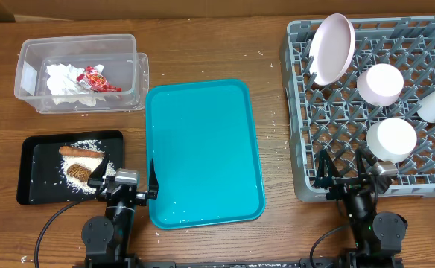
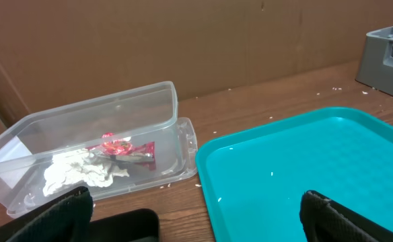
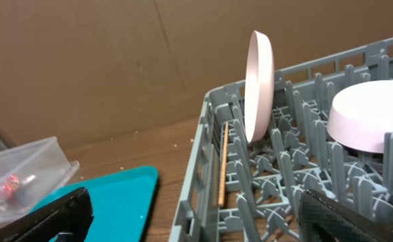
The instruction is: Sort waste into correct bins and load items into the dishwasher
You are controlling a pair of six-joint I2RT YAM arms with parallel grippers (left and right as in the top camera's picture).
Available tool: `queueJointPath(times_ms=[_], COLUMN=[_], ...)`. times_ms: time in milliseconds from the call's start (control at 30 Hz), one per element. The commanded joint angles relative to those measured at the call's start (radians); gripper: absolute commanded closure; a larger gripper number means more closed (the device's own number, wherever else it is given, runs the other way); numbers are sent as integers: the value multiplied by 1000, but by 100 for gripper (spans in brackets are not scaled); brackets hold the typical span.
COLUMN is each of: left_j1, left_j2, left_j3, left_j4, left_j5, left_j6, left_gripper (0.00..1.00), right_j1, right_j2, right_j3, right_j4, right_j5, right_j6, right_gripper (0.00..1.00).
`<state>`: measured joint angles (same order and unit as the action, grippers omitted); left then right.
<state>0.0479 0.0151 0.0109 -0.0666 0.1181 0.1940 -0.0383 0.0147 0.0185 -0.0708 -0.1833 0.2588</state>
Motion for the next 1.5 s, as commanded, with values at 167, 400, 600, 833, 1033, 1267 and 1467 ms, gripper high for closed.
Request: queueJointPath(times_ms=[167,400,600,833,1033,1267,1467], left_j1=[6,6,6,6,6,6,6], left_j2=[-11,-11,-11,-11,-11,-11,-11], left_j3=[-6,-6,-6,-6,-6,-6,-6], left_j4=[0,0,0,0,0,0,0], left_j5=[-10,-10,-10,-10,-10,-10,-10], left_j6=[8,8,8,8,8,8,8], left_gripper=[0,0,0,0,0,0,0], right_j1=[6,6,6,6,6,6,6], right_j2=[-12,-12,-12,-12,-12,-12,-12], right_j3=[-10,-10,-10,-10,-10,-10,-10], right_j4=[-2,0,2,2,2,2,2], right_j5=[32,17,17,17,18,17,18], right_j6=[-158,-154,-155,-155,-155,-155,-155], right_gripper=[0,0,0,0,0,0,0])
